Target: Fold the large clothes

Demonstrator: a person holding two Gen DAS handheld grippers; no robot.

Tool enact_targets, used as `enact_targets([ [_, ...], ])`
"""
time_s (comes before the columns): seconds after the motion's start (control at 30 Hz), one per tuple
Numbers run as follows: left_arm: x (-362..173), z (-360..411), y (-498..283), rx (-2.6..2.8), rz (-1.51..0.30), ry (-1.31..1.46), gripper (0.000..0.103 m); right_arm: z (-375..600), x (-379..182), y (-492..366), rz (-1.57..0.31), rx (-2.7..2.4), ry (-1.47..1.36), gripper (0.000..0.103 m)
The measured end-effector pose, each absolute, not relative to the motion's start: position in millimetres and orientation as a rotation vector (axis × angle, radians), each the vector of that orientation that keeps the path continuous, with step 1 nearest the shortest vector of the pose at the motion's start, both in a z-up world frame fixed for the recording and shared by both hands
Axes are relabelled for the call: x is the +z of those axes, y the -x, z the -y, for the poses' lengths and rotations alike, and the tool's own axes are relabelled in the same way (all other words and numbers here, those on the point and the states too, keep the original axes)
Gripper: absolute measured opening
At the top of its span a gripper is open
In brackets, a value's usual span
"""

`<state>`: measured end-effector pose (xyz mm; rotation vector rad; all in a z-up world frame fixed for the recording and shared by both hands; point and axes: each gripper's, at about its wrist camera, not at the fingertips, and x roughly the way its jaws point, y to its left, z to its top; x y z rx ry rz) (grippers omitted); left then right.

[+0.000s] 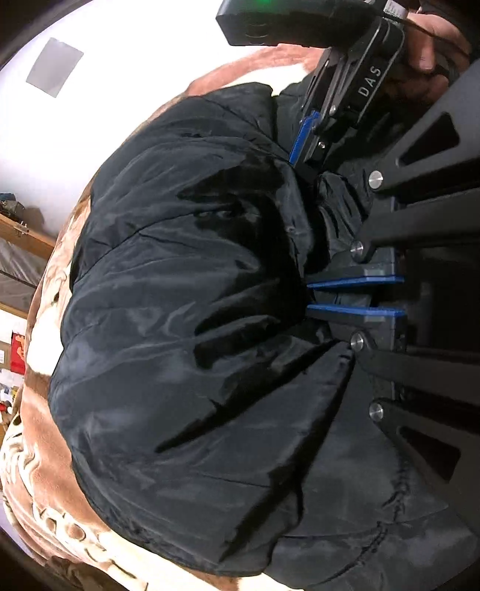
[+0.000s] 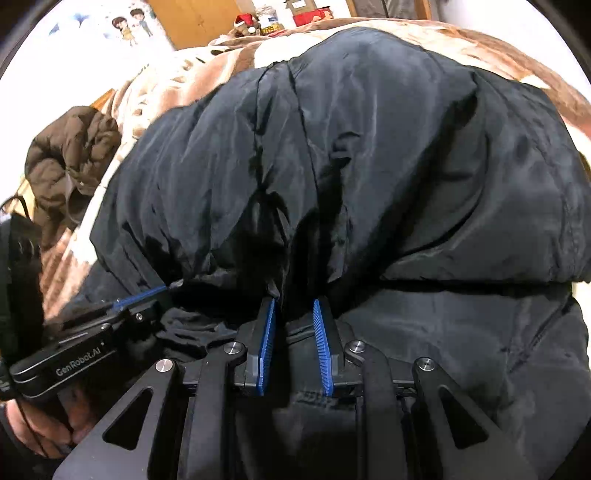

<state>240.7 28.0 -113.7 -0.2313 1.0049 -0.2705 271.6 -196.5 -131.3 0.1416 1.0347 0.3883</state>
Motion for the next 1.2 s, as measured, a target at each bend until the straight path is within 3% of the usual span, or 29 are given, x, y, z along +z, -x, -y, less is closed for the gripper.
enact_targets([
  [0.5,-124,-13,-250,-0.255,-1.0,0.244,0.01,183,-134,-274,-1.03,0.373,-0.117,0.02],
  [1.03,-36,-22,-152,-0.227,-0.899,0.191,0.011,226,-38,-165,-0.879,0.352,-0.191,0.027],
  [1.2,-13,-32,-108,-0.141,-0.882,0.193,0.02,238,-18,-115,-0.837,0.34,-0.187,0.032],
])
